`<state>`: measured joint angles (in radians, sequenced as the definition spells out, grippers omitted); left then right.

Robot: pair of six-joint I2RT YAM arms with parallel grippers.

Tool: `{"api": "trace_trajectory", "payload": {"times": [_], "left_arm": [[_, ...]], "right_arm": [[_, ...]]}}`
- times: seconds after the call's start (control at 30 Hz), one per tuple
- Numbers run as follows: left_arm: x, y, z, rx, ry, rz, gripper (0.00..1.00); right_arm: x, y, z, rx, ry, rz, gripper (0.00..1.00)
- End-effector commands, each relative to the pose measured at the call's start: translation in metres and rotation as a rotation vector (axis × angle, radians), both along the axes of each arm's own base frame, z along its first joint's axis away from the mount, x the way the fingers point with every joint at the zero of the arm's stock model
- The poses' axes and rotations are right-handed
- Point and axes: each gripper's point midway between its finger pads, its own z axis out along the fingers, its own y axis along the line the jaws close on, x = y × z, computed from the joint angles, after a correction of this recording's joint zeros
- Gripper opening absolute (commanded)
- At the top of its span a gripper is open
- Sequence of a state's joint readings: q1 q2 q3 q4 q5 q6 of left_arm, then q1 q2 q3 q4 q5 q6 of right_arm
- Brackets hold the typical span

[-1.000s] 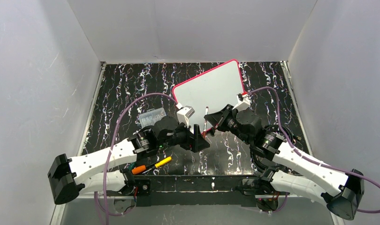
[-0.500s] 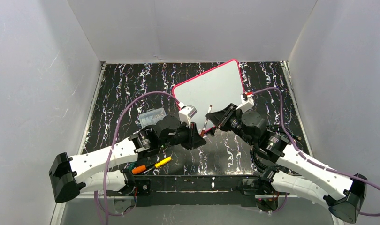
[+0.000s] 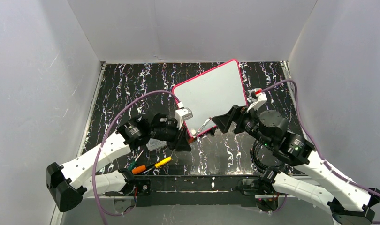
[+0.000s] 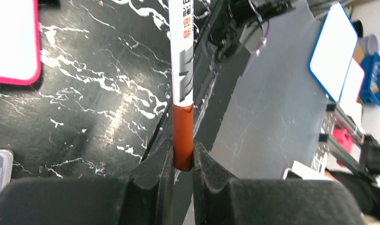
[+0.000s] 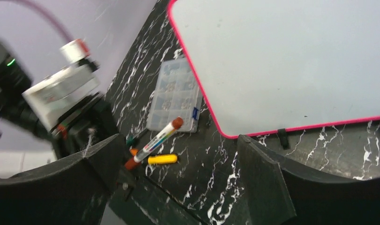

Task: Write a sentence on the whiteboard
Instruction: Open the whiteboard marker at the center of the board.

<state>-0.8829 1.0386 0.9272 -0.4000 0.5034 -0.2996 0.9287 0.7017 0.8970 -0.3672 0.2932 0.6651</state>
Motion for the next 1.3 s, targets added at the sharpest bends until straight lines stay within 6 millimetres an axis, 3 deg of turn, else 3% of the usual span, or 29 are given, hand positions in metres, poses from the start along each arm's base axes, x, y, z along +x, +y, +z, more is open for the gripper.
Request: {"api": "trace_trajectory", "payload": {"times": [0.0, 0.13, 0.3, 0.5, 0.67, 0.97, 1.1, 1.27], "left_arm": [[-0.045, 0.023, 0.013, -0.019, 0.081, -0.303, 0.0], [-0.066, 0.028, 0.019, -0.057, 0.104, -0.453, 0.0], [-0.081, 0.028, 0.023, -0.119, 0.17, -0.555, 0.0], [-0.081, 0.026, 0.017, -0.112, 0.205, -0.566, 0.0], [-0.081, 0.026, 0.016, -0.109, 0.211, -0.567, 0.0], [-0.081, 0.026, 0.015, -0.107, 0.213, -0.566, 0.0], [-0.082, 0.026, 0.016, -0.112, 0.211, -0.571, 0.0], [-0.083, 0.027, 0.016, -0.115, 0.215, -0.574, 0.0]], "right_arm": [[-0.033, 0.013, 0.02, -0.122, -0.117, 0.282, 0.98], [-0.061, 0.03, 0.016, -0.139, -0.098, 0.494, 0.98], [-0.08, 0.05, 0.005, -0.135, -0.04, 0.666, 0.92], [-0.107, 0.07, -0.002, -0.085, 0.045, 0.88, 0.72], [-0.123, 0.074, -0.001, -0.048, 0.089, 0.982, 0.53], [-0.131, 0.072, -0.002, -0.025, 0.116, 1.014, 0.28], [-0.134, 0.072, -0.004, -0.021, 0.129, 1.034, 0.24], [-0.139, 0.072, -0.005, -0.014, 0.139, 1.062, 0.32]]}}
